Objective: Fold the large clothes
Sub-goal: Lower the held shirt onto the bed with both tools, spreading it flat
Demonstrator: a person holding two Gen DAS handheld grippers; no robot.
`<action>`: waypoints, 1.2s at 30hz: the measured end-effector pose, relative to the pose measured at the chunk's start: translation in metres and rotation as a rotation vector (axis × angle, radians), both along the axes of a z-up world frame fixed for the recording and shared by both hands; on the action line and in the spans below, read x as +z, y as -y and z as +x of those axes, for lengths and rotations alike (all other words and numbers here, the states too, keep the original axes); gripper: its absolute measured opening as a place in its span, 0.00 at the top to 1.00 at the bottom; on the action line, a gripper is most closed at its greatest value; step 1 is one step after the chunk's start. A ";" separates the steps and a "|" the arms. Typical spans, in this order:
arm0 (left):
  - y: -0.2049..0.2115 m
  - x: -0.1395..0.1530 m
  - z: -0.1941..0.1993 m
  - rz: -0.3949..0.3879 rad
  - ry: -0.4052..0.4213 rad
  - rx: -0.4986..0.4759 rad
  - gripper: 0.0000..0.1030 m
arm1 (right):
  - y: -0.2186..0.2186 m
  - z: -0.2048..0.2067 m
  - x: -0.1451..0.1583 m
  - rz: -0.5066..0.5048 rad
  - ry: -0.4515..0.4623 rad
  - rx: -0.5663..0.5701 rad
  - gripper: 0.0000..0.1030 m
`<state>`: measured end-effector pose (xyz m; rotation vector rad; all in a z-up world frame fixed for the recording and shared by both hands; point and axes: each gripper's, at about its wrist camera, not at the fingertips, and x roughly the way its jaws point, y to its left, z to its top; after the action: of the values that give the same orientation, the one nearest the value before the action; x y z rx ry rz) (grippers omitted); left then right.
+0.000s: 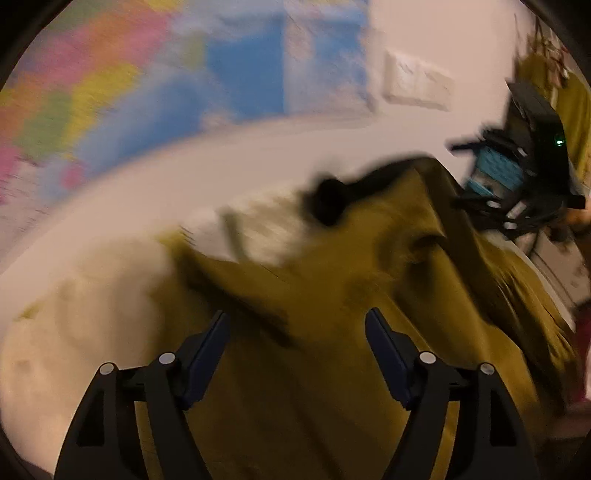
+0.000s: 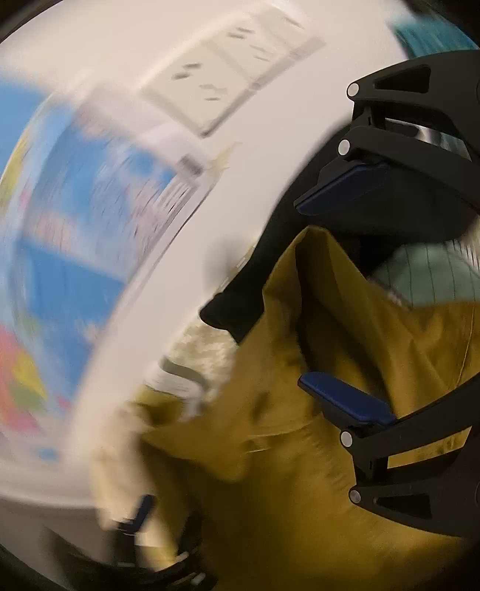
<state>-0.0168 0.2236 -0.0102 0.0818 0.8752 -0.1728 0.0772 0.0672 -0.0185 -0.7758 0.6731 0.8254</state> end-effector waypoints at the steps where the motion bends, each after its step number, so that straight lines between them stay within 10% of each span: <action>1: 0.005 -0.009 0.005 0.004 -0.030 0.001 0.28 | -0.002 -0.007 -0.006 -0.036 0.018 0.040 0.16; 6: 0.006 -0.070 0.055 0.024 -0.284 0.095 0.33 | -0.020 -0.014 -0.037 -0.167 0.138 0.122 0.22; 9: 0.000 -0.073 0.076 -0.001 -0.283 0.113 0.58 | -0.031 0.005 -0.037 -0.115 0.039 0.118 0.70; 13: -0.015 -0.036 0.097 -0.075 -0.161 0.163 0.69 | -0.033 0.063 -0.008 0.098 -0.147 -0.047 0.77; 18: -0.043 -0.017 0.127 -0.173 -0.120 0.273 0.54 | -0.028 0.132 -0.021 0.246 -0.339 -0.315 0.68; 21: -0.044 -0.022 0.131 -0.182 -0.147 0.314 0.44 | -0.021 0.148 -0.042 0.206 -0.343 -0.454 0.25; 24: -0.043 -0.013 0.113 -0.180 -0.103 0.303 0.34 | 0.011 0.140 -0.027 0.317 -0.394 -0.470 0.27; 28: -0.034 0.010 0.070 -0.117 -0.010 0.257 0.25 | 0.077 0.077 0.014 0.418 -0.452 -0.364 0.18; 36: 0.003 0.025 0.016 -0.086 0.084 0.116 0.18 | 0.125 -0.105 0.005 0.224 -0.555 -0.129 0.13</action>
<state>-0.0008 0.2206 0.0143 -0.0419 0.7856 -0.0976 -0.0275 -0.0576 -0.0136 -0.2900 1.0885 0.9860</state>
